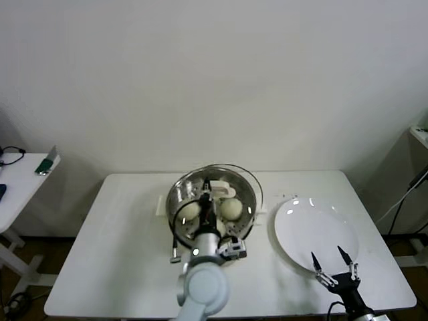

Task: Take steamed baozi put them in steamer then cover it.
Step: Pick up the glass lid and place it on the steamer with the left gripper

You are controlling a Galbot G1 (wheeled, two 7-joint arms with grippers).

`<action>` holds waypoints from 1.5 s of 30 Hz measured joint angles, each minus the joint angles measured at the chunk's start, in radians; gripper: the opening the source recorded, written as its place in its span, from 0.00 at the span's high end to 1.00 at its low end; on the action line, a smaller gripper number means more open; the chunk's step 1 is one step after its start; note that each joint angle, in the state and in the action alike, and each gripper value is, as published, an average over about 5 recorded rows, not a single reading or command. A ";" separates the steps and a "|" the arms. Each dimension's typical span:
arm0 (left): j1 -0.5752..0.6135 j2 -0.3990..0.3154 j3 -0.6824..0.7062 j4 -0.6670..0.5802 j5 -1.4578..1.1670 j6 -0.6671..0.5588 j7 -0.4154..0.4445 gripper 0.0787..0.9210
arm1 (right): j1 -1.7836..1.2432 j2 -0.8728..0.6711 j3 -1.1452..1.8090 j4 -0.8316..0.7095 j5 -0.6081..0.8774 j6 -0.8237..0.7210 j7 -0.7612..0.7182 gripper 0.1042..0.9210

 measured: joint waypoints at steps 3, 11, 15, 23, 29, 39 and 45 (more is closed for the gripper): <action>-0.003 -0.001 0.001 0.018 0.016 0.004 0.000 0.92 | -0.001 0.001 0.001 0.000 -0.001 0.000 0.000 0.12; -0.009 -0.001 -0.004 0.052 0.045 0.011 -0.004 0.92 | -0.004 0.002 0.003 -0.001 -0.003 0.004 0.000 0.12; -0.010 -0.001 -0.009 0.065 0.053 0.015 -0.008 0.92 | -0.004 0.004 0.003 -0.002 -0.004 0.005 0.000 0.12; -0.018 -0.001 -0.016 0.092 0.062 0.021 -0.022 0.92 | -0.005 0.004 0.003 -0.002 -0.004 0.013 -0.001 0.12; -0.020 -0.001 -0.022 0.102 0.065 0.021 -0.029 0.92 | -0.009 0.006 0.001 -0.003 -0.004 0.017 -0.002 0.12; -0.009 -0.001 -0.006 0.087 0.048 0.004 -0.029 0.80 | -0.012 0.007 -0.005 0.004 -0.004 0.007 0.002 0.12; 0.000 -0.001 0.013 0.051 0.017 0.002 -0.015 0.60 | -0.018 0.001 -0.011 0.015 0.013 -0.016 0.027 0.12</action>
